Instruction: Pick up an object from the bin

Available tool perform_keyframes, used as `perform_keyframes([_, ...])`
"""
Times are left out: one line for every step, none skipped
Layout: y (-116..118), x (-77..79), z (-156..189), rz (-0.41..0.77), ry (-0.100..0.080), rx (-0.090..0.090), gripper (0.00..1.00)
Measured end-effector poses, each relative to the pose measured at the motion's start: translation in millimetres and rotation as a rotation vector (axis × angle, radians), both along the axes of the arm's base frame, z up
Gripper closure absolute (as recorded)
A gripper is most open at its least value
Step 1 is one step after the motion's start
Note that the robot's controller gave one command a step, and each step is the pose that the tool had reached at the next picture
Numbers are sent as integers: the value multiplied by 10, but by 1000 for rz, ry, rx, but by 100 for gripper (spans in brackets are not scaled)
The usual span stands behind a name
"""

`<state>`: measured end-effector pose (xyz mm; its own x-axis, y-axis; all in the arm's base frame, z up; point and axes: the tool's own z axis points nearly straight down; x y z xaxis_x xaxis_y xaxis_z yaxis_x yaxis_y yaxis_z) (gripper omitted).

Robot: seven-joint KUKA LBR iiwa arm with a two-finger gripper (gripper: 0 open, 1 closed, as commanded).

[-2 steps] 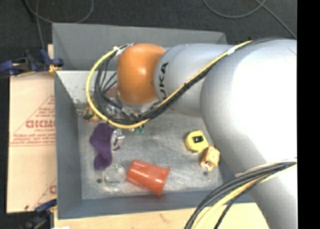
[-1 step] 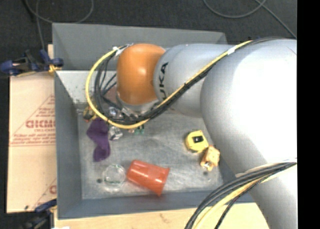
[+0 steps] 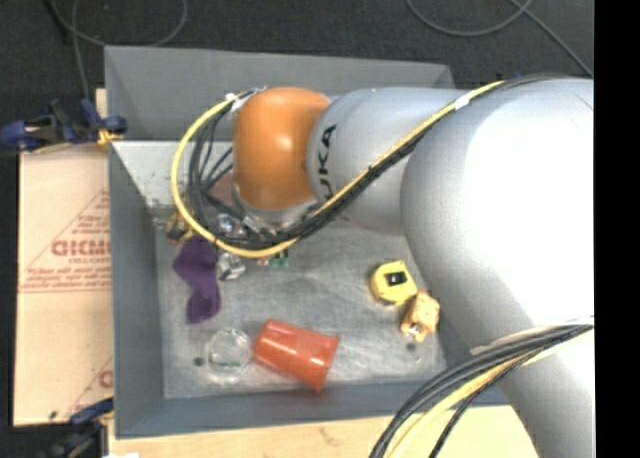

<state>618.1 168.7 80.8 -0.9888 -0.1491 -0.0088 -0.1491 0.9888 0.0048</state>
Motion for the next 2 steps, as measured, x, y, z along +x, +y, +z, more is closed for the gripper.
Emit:
perform_keyframes([300,89,-34,34,-2,-4,0])
perform_keyframes([317,96,-8,33,-1,-1,100])
